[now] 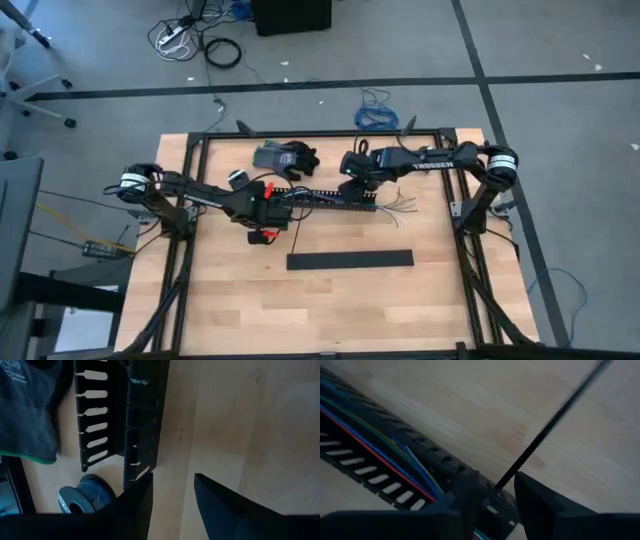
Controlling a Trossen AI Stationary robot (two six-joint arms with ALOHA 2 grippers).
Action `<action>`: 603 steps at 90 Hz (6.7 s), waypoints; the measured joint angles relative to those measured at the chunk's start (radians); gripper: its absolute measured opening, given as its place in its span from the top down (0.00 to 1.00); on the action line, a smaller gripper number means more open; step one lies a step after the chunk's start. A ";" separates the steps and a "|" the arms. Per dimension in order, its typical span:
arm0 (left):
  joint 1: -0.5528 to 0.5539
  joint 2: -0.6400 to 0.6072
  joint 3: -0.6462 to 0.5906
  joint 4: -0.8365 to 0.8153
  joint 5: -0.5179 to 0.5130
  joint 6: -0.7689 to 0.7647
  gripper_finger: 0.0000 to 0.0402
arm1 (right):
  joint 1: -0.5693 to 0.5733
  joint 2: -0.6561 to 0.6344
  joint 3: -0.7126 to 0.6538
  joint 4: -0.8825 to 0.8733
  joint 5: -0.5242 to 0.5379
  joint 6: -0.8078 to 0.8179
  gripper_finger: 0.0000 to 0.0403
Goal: Ziptie cables
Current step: Put the ziptied wire cables into the black cable duct
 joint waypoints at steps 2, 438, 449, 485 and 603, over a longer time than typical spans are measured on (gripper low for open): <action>0.000 0.000 0.000 0.000 0.000 0.000 0.66 | 0.000 0.000 -0.003 -0.003 -0.001 0.000 0.73; 0.000 0.000 0.000 0.037 0.026 0.023 0.66 | 0.024 0.078 0.301 -0.085 -0.047 -0.291 0.23; 0.000 0.000 0.000 0.042 0.019 0.048 0.66 | 0.014 0.078 0.406 -0.147 -0.043 -0.326 0.23; -0.005 -0.110 0.000 -0.055 -0.173 0.047 0.66 | 0.040 0.078 0.610 -0.166 -0.144 -0.491 0.24; 0.003 -0.375 -0.160 0.030 -0.042 -0.004 0.66 | 0.315 0.129 0.217 0.042 0.011 -0.354 0.38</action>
